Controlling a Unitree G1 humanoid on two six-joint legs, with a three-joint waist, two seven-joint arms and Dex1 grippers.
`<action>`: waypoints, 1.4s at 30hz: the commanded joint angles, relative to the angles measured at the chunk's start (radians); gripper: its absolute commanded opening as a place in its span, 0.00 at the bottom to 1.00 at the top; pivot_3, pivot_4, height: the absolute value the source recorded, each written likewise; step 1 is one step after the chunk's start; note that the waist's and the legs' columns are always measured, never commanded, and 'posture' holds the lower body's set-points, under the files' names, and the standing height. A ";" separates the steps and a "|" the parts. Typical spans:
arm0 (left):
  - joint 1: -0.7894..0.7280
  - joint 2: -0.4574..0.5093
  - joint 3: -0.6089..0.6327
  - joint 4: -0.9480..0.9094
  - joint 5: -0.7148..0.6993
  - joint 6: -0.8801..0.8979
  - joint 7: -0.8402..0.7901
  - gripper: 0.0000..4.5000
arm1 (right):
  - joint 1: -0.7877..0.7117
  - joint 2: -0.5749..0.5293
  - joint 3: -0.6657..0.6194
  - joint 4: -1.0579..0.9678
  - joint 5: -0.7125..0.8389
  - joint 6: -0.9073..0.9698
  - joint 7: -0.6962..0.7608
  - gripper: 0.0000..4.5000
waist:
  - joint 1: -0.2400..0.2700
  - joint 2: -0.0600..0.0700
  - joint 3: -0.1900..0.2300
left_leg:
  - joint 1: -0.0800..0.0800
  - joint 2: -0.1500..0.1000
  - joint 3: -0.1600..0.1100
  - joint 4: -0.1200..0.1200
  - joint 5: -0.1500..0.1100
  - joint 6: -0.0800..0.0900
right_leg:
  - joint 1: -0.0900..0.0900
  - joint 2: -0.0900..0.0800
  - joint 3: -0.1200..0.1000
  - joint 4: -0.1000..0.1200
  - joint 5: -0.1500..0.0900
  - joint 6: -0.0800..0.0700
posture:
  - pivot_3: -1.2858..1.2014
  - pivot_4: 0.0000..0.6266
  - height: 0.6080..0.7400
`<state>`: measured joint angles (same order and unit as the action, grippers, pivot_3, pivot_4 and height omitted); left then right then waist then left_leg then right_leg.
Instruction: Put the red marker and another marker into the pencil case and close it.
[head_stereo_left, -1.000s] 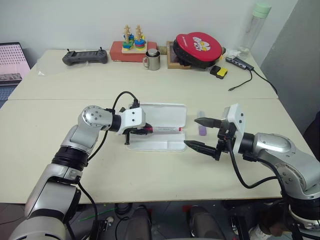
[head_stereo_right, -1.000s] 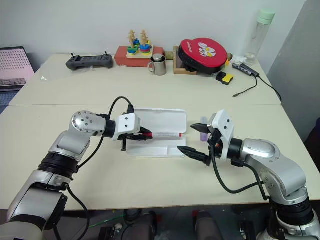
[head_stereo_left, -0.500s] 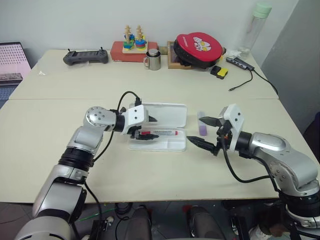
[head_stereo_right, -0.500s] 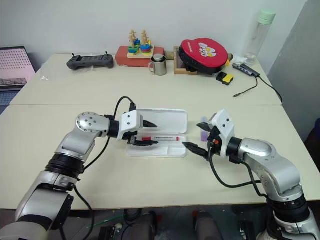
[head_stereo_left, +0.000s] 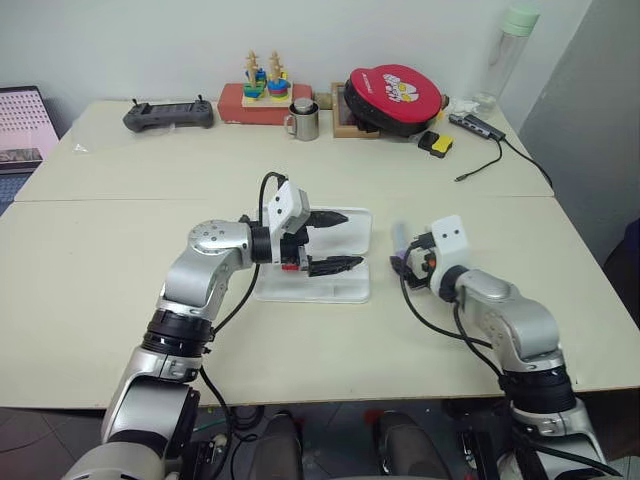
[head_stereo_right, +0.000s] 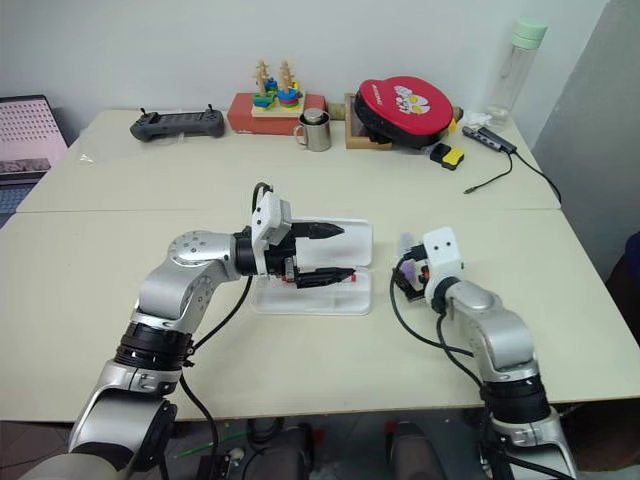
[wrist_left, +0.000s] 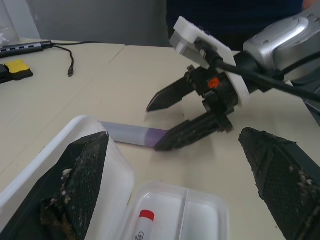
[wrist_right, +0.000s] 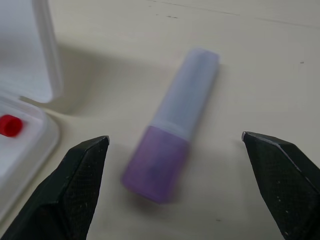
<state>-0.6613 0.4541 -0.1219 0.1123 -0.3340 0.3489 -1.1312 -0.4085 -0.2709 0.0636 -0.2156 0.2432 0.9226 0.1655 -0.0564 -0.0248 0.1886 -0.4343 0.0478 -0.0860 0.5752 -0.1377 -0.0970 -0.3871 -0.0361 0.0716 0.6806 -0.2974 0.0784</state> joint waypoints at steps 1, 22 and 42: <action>-0.003 0.005 0.010 -0.048 -0.002 -0.004 0.024 1.00 | -0.033 0.022 -0.019 0.004 -0.030 -0.006 -0.037 1.00 | 0.000 0.000 0.000 | 0.000 0.000 0.000 0.000 0.000 0.000 | 0.000 0.000 0.000 0.000 0.000 0.000 | 0.52 0.24 1.00; -0.009 -0.006 0.013 -0.042 -0.008 -0.005 0.064 1.00 | -0.043 0.028 -0.030 0.062 -0.094 0.007 -0.062 0.25 | 0.001 0.000 0.000 | 0.000 0.000 0.000 0.000 0.000 0.000 | 0.000 0.000 0.000 0.000 0.000 0.000 | 0.52 0.24 1.00; 0.340 0.336 0.277 -0.165 -0.082 0.070 0.031 1.00 | -0.225 -0.101 0.198 -0.150 0.072 -0.197 0.455 0.25 | -0.025 0.002 0.001 | 0.000 0.001 0.000 -0.003 0.000 0.000 | -0.001 0.000 -0.001 0.000 0.001 -0.006 | 0.52 0.24 1.00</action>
<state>-0.3504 0.7416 0.1056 -0.0327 -0.4403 0.4456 -1.0939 -0.5943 -0.3358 0.1683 -0.3296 0.3221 0.6986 0.5338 -0.0817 -0.0228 0.1898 -0.4339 0.0485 -0.0857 0.5723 -0.1381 -0.0968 -0.3877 -0.0363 0.0712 0.6799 -0.2969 0.0723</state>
